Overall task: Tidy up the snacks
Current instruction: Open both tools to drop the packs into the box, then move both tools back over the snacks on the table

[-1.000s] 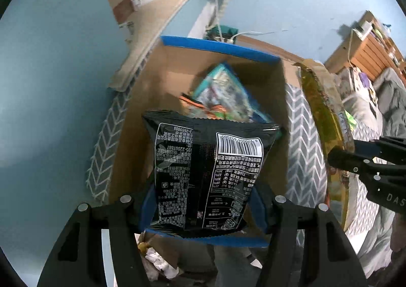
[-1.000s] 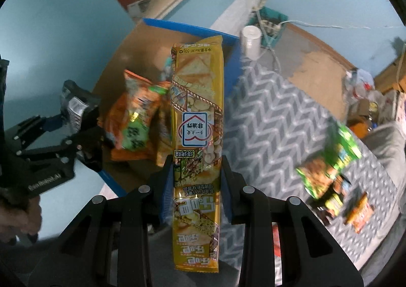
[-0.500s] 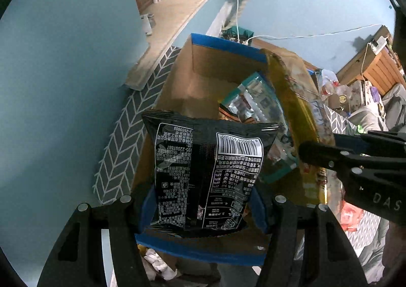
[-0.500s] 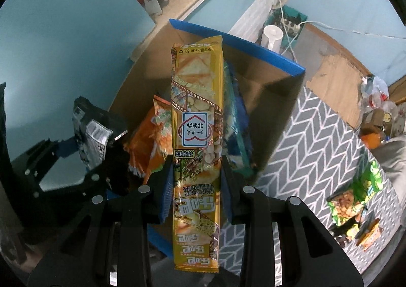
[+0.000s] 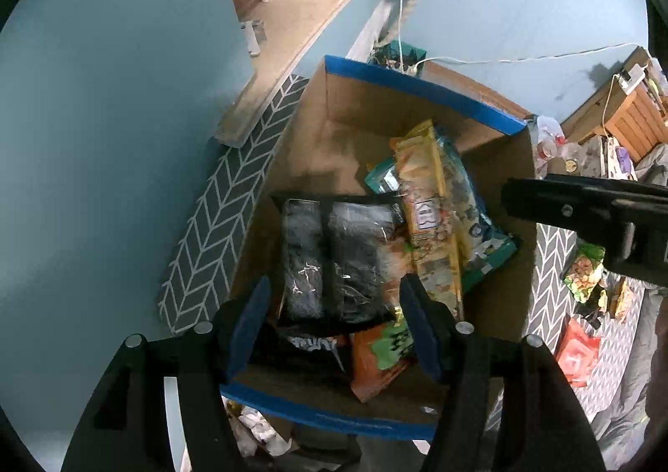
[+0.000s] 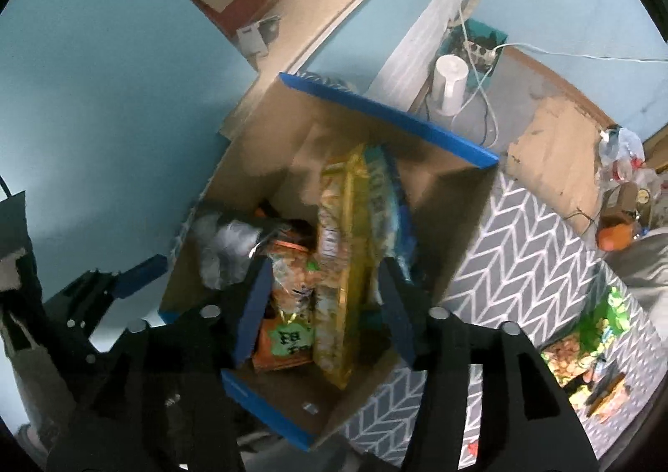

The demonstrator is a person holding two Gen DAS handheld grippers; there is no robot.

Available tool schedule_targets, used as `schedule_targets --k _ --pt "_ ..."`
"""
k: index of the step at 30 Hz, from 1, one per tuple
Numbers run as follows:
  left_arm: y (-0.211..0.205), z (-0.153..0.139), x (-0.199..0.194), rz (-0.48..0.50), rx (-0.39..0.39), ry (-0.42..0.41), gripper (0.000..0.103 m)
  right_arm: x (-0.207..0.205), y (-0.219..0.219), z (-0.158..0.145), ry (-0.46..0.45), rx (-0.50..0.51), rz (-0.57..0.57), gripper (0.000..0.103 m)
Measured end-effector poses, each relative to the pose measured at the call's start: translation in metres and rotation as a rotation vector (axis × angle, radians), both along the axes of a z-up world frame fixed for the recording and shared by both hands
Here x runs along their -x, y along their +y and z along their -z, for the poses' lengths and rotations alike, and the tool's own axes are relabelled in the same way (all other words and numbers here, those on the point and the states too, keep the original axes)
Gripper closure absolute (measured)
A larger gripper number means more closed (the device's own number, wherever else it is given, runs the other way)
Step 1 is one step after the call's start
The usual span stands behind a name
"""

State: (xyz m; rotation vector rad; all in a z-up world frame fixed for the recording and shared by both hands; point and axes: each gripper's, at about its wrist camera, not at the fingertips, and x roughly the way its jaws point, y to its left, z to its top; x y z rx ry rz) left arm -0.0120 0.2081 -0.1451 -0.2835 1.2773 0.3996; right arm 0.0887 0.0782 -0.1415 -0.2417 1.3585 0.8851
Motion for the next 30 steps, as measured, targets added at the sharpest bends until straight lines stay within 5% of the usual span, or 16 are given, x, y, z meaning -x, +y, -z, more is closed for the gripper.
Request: schedule_targets --k 16,30 --pt "-0.06 -0.017 -0.015 0.122 0.093 -0.016 0.028 -0.007 -0.102 0.008 -0.03 0.083 0.044 0.044" --pt "-0.154 0.004 -0.037 0.28 0.158 0.049 0.028 -0.006 -0.226 0.047 -0.003 0.16 0.102 0.037"
